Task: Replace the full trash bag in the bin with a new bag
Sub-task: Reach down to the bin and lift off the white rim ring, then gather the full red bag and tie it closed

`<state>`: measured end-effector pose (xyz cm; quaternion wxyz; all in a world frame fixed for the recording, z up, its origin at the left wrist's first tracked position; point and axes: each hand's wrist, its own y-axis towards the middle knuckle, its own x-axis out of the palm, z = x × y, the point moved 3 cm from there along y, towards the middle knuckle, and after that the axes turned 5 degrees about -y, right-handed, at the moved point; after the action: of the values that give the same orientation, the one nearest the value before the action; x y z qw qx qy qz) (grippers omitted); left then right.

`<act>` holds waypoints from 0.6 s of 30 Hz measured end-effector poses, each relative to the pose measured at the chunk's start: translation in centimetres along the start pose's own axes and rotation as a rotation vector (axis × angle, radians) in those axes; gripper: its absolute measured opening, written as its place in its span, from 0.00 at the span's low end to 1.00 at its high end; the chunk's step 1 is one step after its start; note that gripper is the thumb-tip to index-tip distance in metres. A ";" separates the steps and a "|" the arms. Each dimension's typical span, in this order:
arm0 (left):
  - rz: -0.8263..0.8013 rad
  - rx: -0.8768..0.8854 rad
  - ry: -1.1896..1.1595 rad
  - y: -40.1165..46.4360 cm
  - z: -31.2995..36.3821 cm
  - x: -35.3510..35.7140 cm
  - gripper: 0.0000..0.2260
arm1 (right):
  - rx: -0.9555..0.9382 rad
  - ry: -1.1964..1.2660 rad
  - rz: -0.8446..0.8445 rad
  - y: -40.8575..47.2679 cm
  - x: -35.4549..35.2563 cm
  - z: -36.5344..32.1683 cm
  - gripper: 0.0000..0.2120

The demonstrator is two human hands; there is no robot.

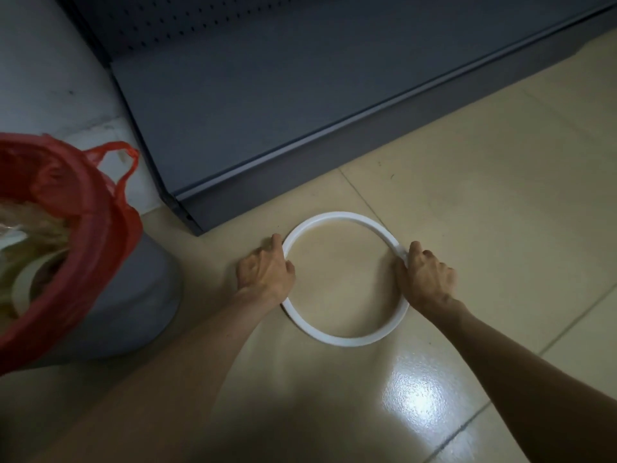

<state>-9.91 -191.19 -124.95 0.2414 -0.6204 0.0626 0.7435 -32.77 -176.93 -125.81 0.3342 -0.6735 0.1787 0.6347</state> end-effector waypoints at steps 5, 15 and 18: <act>0.142 0.055 -0.012 1.0 0.7 -6.0 0.14 | -0.046 0.050 0.198 0.8 -6.6 -2.2 0.19; 0.422 0.016 -0.011 0.5 -3.6 -24.0 0.12 | -0.300 0.151 0.419 1.1 -22.9 -12.9 0.17; 0.472 -0.032 -0.001 -1.3 -7.2 -27.4 0.11 | -0.392 0.148 0.458 0.0 -25.7 -16.8 0.18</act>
<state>0.22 -200.58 -100.14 0.0511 -0.5918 0.1942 0.7807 -23.79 -193.06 -101.26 0.0322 -0.7118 0.2239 0.6650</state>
